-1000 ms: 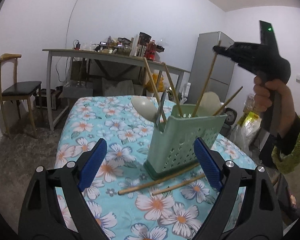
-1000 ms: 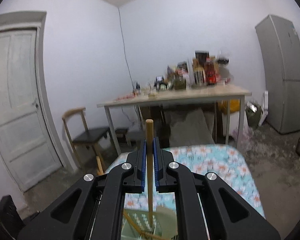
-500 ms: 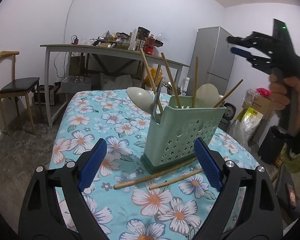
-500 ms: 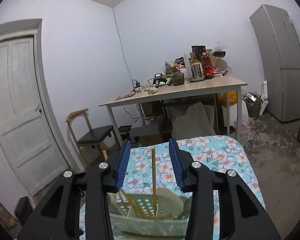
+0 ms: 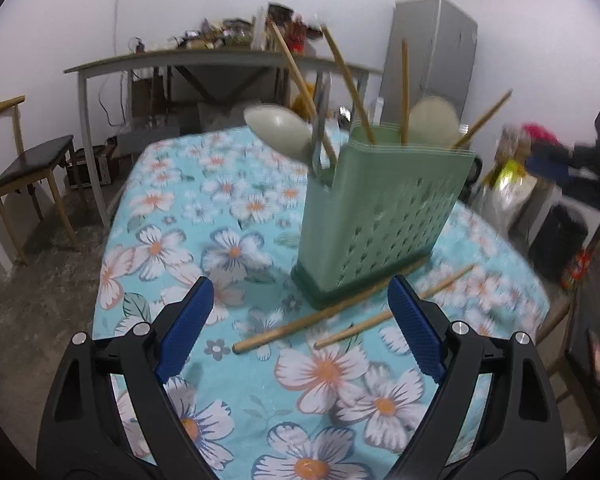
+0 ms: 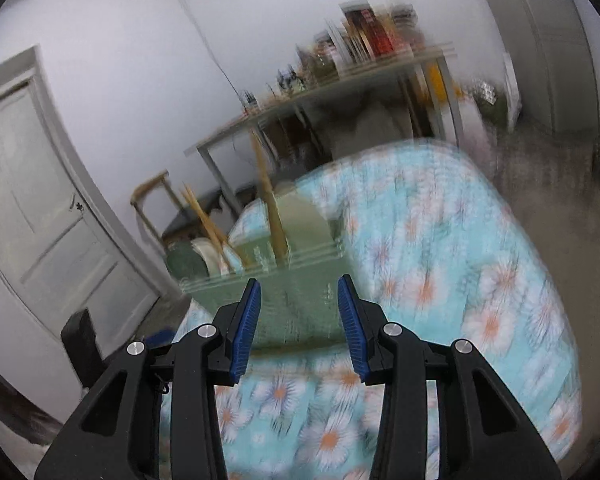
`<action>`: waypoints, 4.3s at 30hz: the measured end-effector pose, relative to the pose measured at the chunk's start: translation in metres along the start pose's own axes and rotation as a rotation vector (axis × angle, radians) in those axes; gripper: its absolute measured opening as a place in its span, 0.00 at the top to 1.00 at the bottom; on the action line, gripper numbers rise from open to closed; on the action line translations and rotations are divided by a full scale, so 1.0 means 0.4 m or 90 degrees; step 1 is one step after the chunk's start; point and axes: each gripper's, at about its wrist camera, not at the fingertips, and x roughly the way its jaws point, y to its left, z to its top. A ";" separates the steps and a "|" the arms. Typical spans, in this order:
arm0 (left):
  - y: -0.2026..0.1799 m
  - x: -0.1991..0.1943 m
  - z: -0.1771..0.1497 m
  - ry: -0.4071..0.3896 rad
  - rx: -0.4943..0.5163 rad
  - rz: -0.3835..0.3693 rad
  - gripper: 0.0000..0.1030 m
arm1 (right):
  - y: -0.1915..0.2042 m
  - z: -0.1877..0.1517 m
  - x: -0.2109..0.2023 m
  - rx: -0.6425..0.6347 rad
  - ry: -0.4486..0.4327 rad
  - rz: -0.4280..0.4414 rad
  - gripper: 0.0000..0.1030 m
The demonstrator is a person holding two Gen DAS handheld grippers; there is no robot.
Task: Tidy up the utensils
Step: 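Move both grippers down to the two chopsticks lying beside the holder, then grasp a wooden chopstick with the left gripper while the right gripper grasps another, then lift both chopsticks and carry them over the green holder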
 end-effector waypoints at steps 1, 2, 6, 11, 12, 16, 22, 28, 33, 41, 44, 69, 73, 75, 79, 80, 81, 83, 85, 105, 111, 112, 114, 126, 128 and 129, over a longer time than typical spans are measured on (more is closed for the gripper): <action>-0.002 0.009 -0.002 0.012 0.009 -0.005 0.27 | -0.022 -0.019 0.025 0.031 0.032 0.005 0.62; -0.004 0.025 -0.004 0.029 0.022 -0.010 0.30 | -0.049 -0.047 0.059 0.074 0.075 0.014 0.62; -0.001 0.066 -0.013 0.065 0.044 -0.030 0.41 | -0.119 -0.115 0.139 0.192 0.163 0.039 0.62; 0.012 0.122 -0.015 0.101 0.045 -0.038 0.53 | -0.172 -0.137 0.189 0.271 0.181 0.001 0.62; 0.014 0.133 -0.015 0.108 0.043 -0.038 0.54 | -0.178 -0.138 0.195 0.279 0.181 -0.007 0.62; 0.018 0.173 -0.026 0.149 0.037 -0.048 0.62 | -0.189 -0.140 0.222 0.305 0.172 -0.037 0.62; -0.002 0.166 -0.037 0.180 0.029 -0.150 0.84 | -0.201 -0.145 0.265 0.338 0.157 -0.057 0.62; -0.049 0.153 -0.041 0.196 0.046 -0.206 0.86 | -0.208 -0.143 0.284 0.346 0.149 -0.056 0.62; -0.103 0.183 -0.043 0.199 0.091 -0.154 0.85 | -0.211 -0.157 0.270 0.352 0.130 -0.065 0.66; -0.167 0.174 -0.069 0.180 0.122 -0.130 0.87 | -0.243 -0.183 0.252 0.381 0.110 -0.051 0.84; -0.176 0.151 -0.081 0.190 0.123 -0.150 0.90 | -0.247 -0.185 0.244 0.377 0.117 -0.042 0.85; -0.227 0.136 -0.011 0.217 0.162 -0.146 0.81 | -0.276 -0.211 0.169 0.342 0.142 -0.043 0.81; -0.271 0.179 -0.001 0.213 0.175 -0.136 0.81 | -0.284 -0.219 0.164 0.334 0.131 -0.035 0.82; -0.287 0.202 0.003 0.216 0.181 -0.126 0.81 | -0.283 -0.218 0.160 0.318 0.131 -0.032 0.82; -0.313 0.235 0.009 0.216 0.200 -0.107 0.81 | -0.283 -0.207 0.143 0.276 0.137 -0.032 0.82; -0.318 0.242 0.011 0.216 0.203 -0.103 0.81 | -0.286 -0.205 0.137 0.268 0.139 -0.032 0.82; -0.326 0.250 0.015 0.214 0.210 -0.097 0.81 | -0.290 -0.202 0.132 0.257 0.145 -0.030 0.81; -0.342 0.263 0.019 0.203 0.225 -0.082 0.81 | -0.298 -0.199 0.121 0.245 0.149 -0.029 0.81; -0.355 0.279 0.018 0.203 0.238 -0.066 0.81 | -0.309 -0.201 0.114 0.243 0.151 -0.021 0.81; -0.377 0.258 0.010 0.246 0.222 -0.097 0.88 | -0.336 -0.202 0.090 0.261 0.136 -0.027 0.78; -0.379 0.307 0.020 0.257 0.193 -0.102 0.88 | -0.348 -0.213 0.098 0.311 0.107 -0.030 0.80; -0.376 0.308 0.020 0.254 0.187 -0.104 0.89 | -0.347 -0.212 0.102 0.313 0.103 -0.035 0.80; -0.372 0.310 0.018 0.250 0.179 -0.108 0.90 | -0.349 -0.213 0.105 0.319 0.095 -0.036 0.81; -0.308 0.181 0.078 0.170 0.131 -0.145 0.96 | -0.287 -0.149 0.052 0.261 0.023 0.012 0.87; -0.301 0.136 0.104 0.146 0.118 -0.159 0.96 | -0.255 -0.126 0.030 0.219 0.003 0.010 0.87; -0.290 0.104 0.121 0.127 0.111 -0.165 0.96 | -0.229 -0.110 0.016 0.189 -0.009 0.012 0.88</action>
